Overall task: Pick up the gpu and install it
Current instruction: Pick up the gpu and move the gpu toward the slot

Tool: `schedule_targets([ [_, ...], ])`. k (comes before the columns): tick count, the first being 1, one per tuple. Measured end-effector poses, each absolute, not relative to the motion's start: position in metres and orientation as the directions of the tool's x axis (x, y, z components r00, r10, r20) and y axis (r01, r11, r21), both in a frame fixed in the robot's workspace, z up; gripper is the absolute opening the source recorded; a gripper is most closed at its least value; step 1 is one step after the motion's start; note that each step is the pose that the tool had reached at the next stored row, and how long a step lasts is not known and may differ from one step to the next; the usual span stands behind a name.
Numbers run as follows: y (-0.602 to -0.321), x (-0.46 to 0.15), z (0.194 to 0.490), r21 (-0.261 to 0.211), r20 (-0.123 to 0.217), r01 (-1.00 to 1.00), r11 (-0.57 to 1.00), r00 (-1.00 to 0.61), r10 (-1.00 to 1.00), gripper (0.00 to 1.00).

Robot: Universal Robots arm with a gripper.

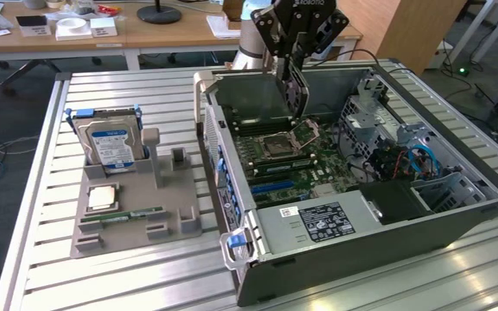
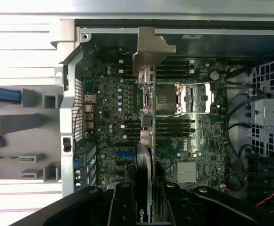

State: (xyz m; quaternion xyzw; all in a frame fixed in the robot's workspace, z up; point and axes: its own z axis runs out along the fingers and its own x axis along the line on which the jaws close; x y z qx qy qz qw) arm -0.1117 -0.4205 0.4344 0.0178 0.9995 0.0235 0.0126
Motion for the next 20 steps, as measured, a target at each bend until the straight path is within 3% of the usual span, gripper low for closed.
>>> schedule_targets([
  [20,-0.417,-0.071,0.434,0.047,-0.024,0.035,0.998,-0.999,0.036,0.26],
])
